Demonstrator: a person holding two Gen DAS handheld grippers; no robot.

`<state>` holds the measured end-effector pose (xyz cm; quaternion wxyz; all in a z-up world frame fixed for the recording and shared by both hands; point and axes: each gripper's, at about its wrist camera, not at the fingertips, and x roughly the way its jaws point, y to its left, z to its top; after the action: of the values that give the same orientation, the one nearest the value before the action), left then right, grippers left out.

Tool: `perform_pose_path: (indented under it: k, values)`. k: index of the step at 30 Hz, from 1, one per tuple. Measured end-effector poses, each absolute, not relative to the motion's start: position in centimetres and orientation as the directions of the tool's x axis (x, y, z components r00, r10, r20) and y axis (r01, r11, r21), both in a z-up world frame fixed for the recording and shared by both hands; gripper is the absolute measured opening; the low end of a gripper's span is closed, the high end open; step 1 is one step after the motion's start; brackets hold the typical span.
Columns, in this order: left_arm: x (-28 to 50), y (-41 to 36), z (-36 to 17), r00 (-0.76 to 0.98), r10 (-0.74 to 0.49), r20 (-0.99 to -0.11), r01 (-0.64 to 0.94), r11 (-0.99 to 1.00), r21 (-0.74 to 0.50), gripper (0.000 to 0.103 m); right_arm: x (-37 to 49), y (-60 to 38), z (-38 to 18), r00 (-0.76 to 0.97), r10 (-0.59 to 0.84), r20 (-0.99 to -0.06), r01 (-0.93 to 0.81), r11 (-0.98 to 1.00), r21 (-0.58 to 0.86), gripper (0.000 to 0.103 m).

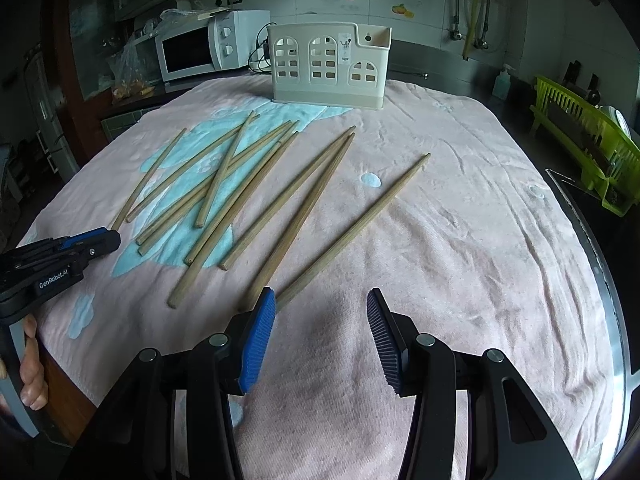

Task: Organize utensils
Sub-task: 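Lower the right tool to one wooden chopstick while the left tool approaches another, then close the right gripper on its chopstick while the left gripper closes on another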

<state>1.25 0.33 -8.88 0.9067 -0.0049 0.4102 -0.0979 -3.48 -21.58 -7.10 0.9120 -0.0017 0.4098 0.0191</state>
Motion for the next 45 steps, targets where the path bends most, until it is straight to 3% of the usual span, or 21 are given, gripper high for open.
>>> perform_pose_path:
  k: [4, 6, 22, 29, 36, 41, 45]
  values:
    - [1.4, -0.3, -8.8, 0.648, -0.144, -0.748, 0.166, 0.985, -0.046, 0.016, -3.2, -21.9, -7.3, 0.649, 0.070, -0.757, -0.035, 0.997, 0.062, 0.046]
    - [1.7, 0.0, -8.7, 0.642, -0.150, -0.752, 0.155, 0.986, -0.063, 0.010, -3.3, -22.0, -7.3, 0.651, 0.065, -0.757, -0.030, 0.998, 0.061, 0.046]
    - [1.8, 1.0, -8.1, 0.650, -0.189, -0.736, 0.181, 0.979, -0.092, 0.008, -2.6, -20.4, -7.8, 0.641, 0.028, -0.767, -0.026, 1.000, 0.014, 0.038]
    - [1.9, 1.4, -8.4, 0.637, -0.195, -0.746, 0.183, 0.978, -0.099, 0.008, -2.5, -21.0, -8.2, 0.634, -0.030, -0.773, 0.015, 1.000, -0.026, 0.011]
    - [2.1, 1.4, -8.9, 0.626, -0.203, -0.753, 0.175, 0.977, -0.118, 0.008, -2.7, -23.1, -8.2, 0.633, -0.025, -0.774, 0.059, 0.998, 0.016, 0.011]
    - [2.2, 1.6, -8.9, 0.624, -0.211, -0.753, 0.172, 0.976, -0.132, 0.008, -2.4, -23.3, -8.1, 0.638, -0.004, -0.770, 0.060, 0.997, 0.045, 0.026]
    - [2.2, 1.7, -9.0, 0.623, -0.222, -0.750, 0.172, 0.974, -0.146, 0.010, -2.0, -23.3, -8.3, 0.637, -0.008, -0.771, 0.070, 0.996, 0.047, 0.027]
